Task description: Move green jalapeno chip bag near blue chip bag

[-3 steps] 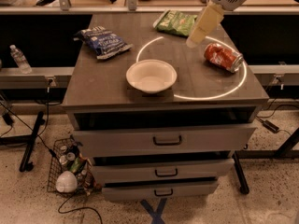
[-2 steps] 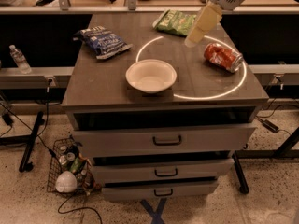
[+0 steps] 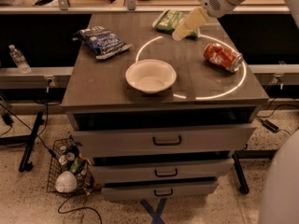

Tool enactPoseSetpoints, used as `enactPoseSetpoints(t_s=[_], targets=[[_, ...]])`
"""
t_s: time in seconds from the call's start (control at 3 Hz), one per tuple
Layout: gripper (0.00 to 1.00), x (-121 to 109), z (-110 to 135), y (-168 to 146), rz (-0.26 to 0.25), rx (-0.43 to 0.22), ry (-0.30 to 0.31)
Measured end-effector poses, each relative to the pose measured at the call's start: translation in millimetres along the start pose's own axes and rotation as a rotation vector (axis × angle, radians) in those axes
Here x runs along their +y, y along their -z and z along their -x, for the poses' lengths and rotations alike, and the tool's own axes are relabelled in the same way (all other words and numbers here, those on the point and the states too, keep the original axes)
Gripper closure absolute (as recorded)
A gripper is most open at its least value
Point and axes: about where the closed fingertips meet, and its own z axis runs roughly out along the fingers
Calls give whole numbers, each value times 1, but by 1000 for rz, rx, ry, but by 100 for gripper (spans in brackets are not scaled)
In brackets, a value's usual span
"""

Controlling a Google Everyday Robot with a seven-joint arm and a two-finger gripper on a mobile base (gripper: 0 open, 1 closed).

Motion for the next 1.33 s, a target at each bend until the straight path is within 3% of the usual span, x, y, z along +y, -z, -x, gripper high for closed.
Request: enactPoseSetpoints(t_s=[0.33,0.67,1.33], targets=[[0,-44,-1,-44,-30,-77,-145],[0,-91,-5,-97,-105,-105,-245],[0,-136,-22,-144,-228,-97,-332]])
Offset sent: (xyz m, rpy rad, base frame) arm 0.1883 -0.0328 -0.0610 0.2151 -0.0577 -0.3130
